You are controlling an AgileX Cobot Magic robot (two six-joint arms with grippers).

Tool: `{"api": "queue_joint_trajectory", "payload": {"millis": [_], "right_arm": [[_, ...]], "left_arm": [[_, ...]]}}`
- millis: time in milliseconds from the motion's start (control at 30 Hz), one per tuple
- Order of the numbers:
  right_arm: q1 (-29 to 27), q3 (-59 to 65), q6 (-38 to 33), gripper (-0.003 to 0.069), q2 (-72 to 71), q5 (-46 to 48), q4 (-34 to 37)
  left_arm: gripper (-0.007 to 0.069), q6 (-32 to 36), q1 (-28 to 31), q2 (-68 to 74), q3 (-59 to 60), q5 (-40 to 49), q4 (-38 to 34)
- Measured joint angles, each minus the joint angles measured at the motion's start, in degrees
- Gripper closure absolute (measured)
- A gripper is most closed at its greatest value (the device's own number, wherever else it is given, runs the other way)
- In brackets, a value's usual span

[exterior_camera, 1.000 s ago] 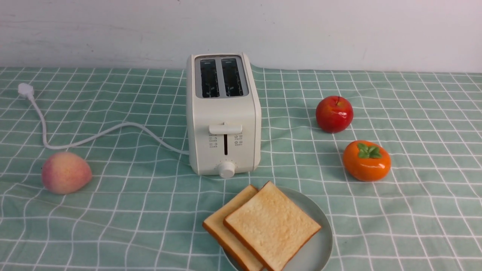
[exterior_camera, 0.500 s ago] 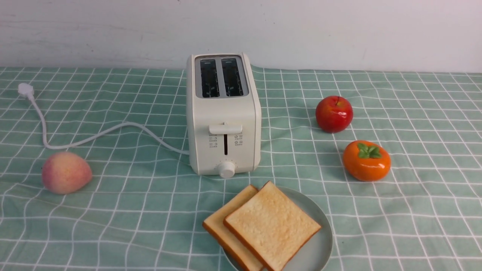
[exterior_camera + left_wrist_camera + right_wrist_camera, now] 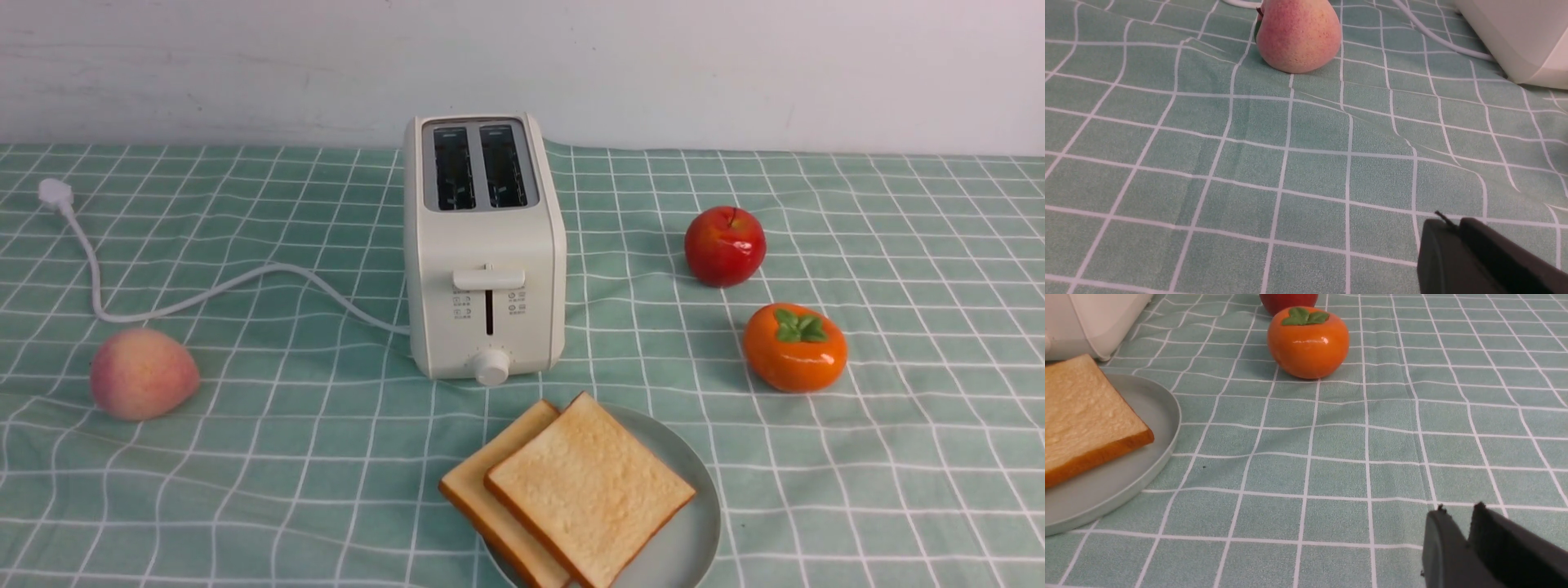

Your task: Take toasted bread from bread machine on blue coffee table place on plate.

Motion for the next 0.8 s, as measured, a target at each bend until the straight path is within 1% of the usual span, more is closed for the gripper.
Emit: {"api": "queue_joint_trajectory", "payload": {"millis": [300, 800], "right_arm": [[0.19, -0.05, 0.0, 0.0541, 0.0, 0.3, -0.9], [0.19, -0.05, 0.16, 0.0523, 0.0, 0.3, -0.46]], "left_arm": [[0.058, 0.0, 0.04, 0.0, 0.0, -0.06, 0.0], [0.0567, 0.0, 0.04, 0.0, 0.0, 0.01, 0.0]]}}
